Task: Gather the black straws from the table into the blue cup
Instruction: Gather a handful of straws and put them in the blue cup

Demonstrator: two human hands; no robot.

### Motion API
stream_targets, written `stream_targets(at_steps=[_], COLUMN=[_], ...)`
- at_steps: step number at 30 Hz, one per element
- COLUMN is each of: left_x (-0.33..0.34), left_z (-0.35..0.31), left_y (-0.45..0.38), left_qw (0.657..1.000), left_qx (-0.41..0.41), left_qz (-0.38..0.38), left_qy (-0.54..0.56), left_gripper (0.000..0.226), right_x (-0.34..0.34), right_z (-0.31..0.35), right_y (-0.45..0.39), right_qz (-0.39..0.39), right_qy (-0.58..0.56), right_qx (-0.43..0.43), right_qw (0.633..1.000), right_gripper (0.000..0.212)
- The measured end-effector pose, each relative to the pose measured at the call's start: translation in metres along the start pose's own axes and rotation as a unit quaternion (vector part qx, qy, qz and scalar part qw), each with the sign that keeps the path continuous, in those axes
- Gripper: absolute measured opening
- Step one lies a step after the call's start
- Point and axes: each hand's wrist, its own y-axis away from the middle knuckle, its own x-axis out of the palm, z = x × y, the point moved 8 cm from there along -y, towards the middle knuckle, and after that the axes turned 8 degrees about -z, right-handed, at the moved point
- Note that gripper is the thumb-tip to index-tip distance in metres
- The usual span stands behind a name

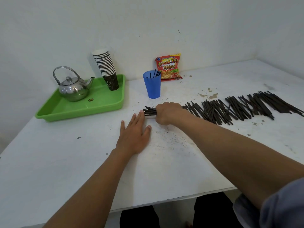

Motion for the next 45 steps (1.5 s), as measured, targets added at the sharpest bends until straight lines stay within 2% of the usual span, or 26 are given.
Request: stream_targets(at_steps=[2,4,7,9,10,11,13,14,16,18,21,24,27,30,33,36,40,43,45], left_x=[-0.006,-0.015,-0.029,-0.026,-0.019,-0.009,0.005,0.006,0.004,0.003,0.005,0.008,0.014,0.018,0.020,0.022,0.027,0.028,0.027], left_z=[0.000,0.003,0.008,0.001,-0.005,-0.014,-0.040,-0.053,-0.071,-0.082,-0.090,-0.092,-0.094,-0.094,-0.093,-0.092,-0.093,-0.095,-0.095], left_y=[0.000,0.003,0.005,0.006,0.006,0.009,0.019,0.026,0.034,0.038,0.038,0.037,0.038,0.037,0.036,0.036,0.037,0.035,0.033], left_qw=[0.997,0.982,0.949,0.908,0.869,0.811,0.666,0.605,0.525,0.491,0.477,0.472,0.474,0.475,0.469,0.474,0.489,0.487,0.488], left_qx=[-0.008,-0.039,-0.098,-0.157,-0.201,-0.248,-0.312,-0.325,-0.330,-0.327,-0.325,-0.330,-0.339,-0.341,-0.348,-0.354,-0.354,-0.355,-0.353], left_qz=[-0.028,-0.063,-0.105,-0.073,-0.030,0.030,0.159,0.210,0.263,0.279,0.278,0.268,0.266,0.267,0.264,0.264,0.272,0.272,0.269], left_qy=[0.075,0.171,0.281,0.381,0.452,0.530,0.659,0.696,0.739,0.758,0.768,0.772,0.768,0.766,0.767,0.762,0.749,0.750,0.752], left_gripper=[0.067,0.065,0.052,0.046,0.045,0.047,0.052,0.053,0.053,0.052,0.050,0.048,0.047,0.047,0.048,0.048,0.049,0.048,0.048], right_x=[-0.004,-0.012,-0.024,-0.031,-0.034,-0.036,-0.043,-0.047,-0.054,-0.057,-0.054,-0.049,-0.044,-0.042,-0.039,-0.035,-0.033,-0.035,-0.037], right_z=[-0.007,-0.015,-0.025,-0.028,-0.027,-0.025,-0.018,-0.015,-0.009,-0.005,-0.006,-0.012,-0.014,-0.014,-0.017,-0.022,-0.029,-0.032,-0.032], right_y=[0.000,0.001,0.011,0.019,0.022,0.025,0.031,0.035,0.042,0.048,0.054,0.057,0.058,0.058,0.058,0.059,0.059,0.057,0.058], right_qz=[-0.050,-0.105,-0.141,-0.125,-0.102,-0.074,-0.029,-0.013,0.011,0.030,0.038,0.015,0.000,-0.012,-0.017,-0.029,-0.085,-0.104,-0.108], right_qy=[-0.061,-0.200,-0.450,-0.589,-0.647,-0.695,-0.758,-0.775,-0.793,-0.793,-0.782,-0.780,-0.782,-0.768,-0.758,-0.762,-0.765,-0.770,-0.761], right_qx=[0.005,0.014,0.033,0.052,0.058,0.060,0.051,0.040,0.011,-0.013,-0.021,-0.019,-0.021,-0.033,-0.039,-0.027,0.009,0.014,0.000], right_qw=[0.997,0.974,0.881,0.796,0.754,0.713,0.649,0.630,0.609,0.609,0.622,0.626,0.622,0.639,0.651,0.647,0.639,0.629,0.639], right_gripper=[0.019,0.020,0.029,0.040,0.043,0.045,0.046,0.046,0.046,0.045,0.039,0.033,0.029,0.024,0.025,0.028,0.039,0.044,0.040])
